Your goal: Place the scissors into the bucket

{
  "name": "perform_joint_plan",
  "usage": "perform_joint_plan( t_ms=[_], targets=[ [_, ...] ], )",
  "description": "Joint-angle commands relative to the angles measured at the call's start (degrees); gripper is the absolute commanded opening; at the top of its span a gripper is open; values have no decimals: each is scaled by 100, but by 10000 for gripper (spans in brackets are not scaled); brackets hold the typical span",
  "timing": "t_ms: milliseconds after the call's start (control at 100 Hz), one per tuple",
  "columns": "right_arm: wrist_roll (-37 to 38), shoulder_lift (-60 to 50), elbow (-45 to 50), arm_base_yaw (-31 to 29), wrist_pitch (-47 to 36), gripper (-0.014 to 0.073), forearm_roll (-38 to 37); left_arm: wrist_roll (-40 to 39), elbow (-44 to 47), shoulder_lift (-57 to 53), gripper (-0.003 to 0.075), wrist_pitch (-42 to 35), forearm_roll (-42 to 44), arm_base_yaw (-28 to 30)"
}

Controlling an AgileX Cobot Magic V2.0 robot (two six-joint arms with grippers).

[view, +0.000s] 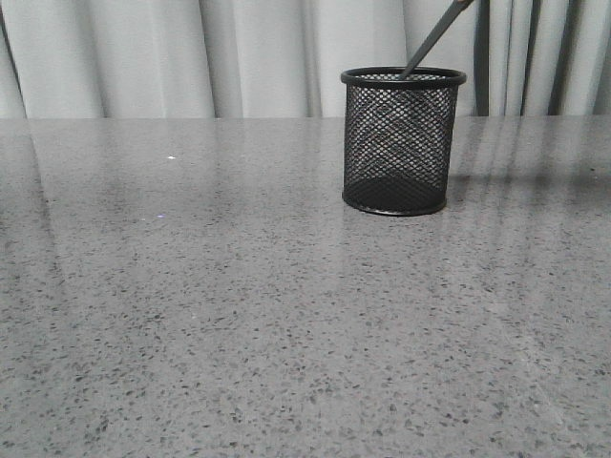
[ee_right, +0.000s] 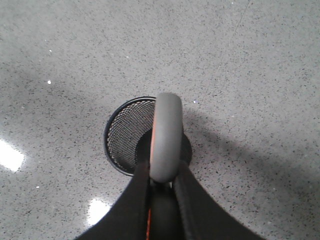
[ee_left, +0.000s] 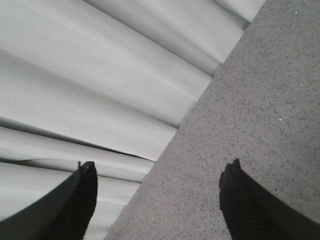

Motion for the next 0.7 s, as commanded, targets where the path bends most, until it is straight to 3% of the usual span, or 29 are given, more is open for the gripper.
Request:
perform_joint_plan(
  t_ms=[0,330,690],
  targets=[
    [14,76,-357,-1,-159,-45,112,-87,-160,-135,472,-335,41,32],
    [14,925,-956,449,214,-45,-357,-87,-160,-135,472,-335,7,32],
    [14,1434,-1461,617,820,-21,-369,-87,-160,-135,472,-335,-5,32]
  ],
)
